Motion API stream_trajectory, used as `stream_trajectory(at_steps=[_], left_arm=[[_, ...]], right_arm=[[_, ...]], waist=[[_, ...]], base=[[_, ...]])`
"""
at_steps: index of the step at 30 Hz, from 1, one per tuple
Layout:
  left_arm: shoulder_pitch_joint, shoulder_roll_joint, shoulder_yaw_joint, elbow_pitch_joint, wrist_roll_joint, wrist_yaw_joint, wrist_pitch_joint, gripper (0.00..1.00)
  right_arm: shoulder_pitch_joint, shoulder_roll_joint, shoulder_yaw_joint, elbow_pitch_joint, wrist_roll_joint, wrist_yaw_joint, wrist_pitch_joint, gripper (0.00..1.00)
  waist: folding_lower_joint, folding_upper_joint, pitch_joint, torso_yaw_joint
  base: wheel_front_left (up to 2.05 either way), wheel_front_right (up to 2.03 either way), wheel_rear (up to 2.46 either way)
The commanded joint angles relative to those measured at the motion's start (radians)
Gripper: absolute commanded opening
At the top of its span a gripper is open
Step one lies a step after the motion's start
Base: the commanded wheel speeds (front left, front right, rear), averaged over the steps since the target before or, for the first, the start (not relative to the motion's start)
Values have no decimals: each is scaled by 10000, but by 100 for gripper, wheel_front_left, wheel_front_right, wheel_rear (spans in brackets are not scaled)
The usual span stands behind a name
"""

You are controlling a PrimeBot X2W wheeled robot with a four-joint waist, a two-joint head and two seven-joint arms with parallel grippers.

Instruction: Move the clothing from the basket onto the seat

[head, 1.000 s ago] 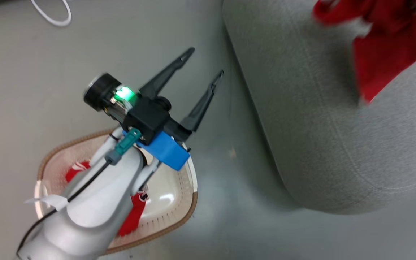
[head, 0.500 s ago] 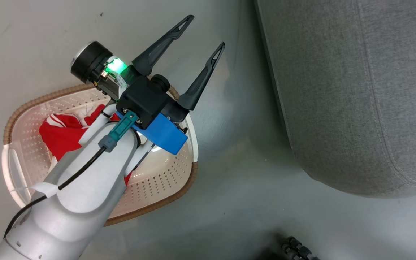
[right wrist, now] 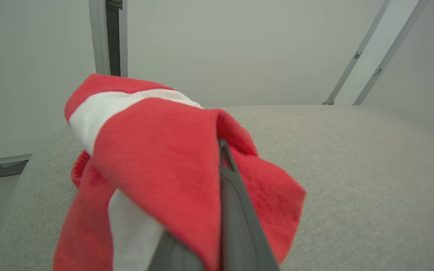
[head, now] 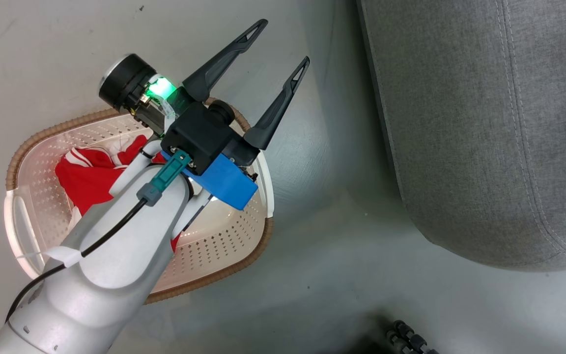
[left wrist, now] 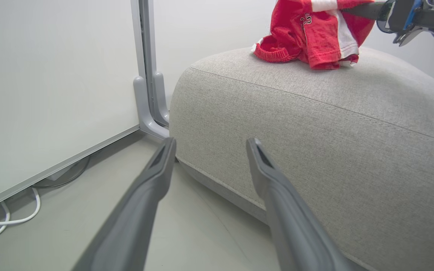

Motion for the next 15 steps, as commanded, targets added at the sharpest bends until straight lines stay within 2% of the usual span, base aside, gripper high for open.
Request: stream_trajectory(at_steps=[1,3,4,5,6,15], left_arm=[[-117,30,1,20,9,51,-42,100],[-116,44,-7,43,-7,56,-48,100],[-103,51,-3,47,-20,56,-51,100],[-83,61,-5,65,-26,63,-53,100],[-57,49,-8,82,-43,62,-56,100],[400,-220,132,116,-223,130,-72,100]], right_arm=[[147,57,-30,105,80,3,-8,0],[246,140,56,293,172,3,-8,0],[295,211,88,400,311,3,-8,33],[304,169,40,446,385,2,-8,44],[370,148,15,429,415,2,-8,100],[2060,427,180,-421,445,3,-8,100]], waist=[[-1,0,-16,7],[-1,0,-44,10],[-1,0,-70,1],[-1,0,-106,-12],[-1,0,-157,-21],[-1,0,-1216,66]], base=[[0,0,0],[0,0,0],[0,0,0],[0,0,0],[0,0,0],[0,0,0]])
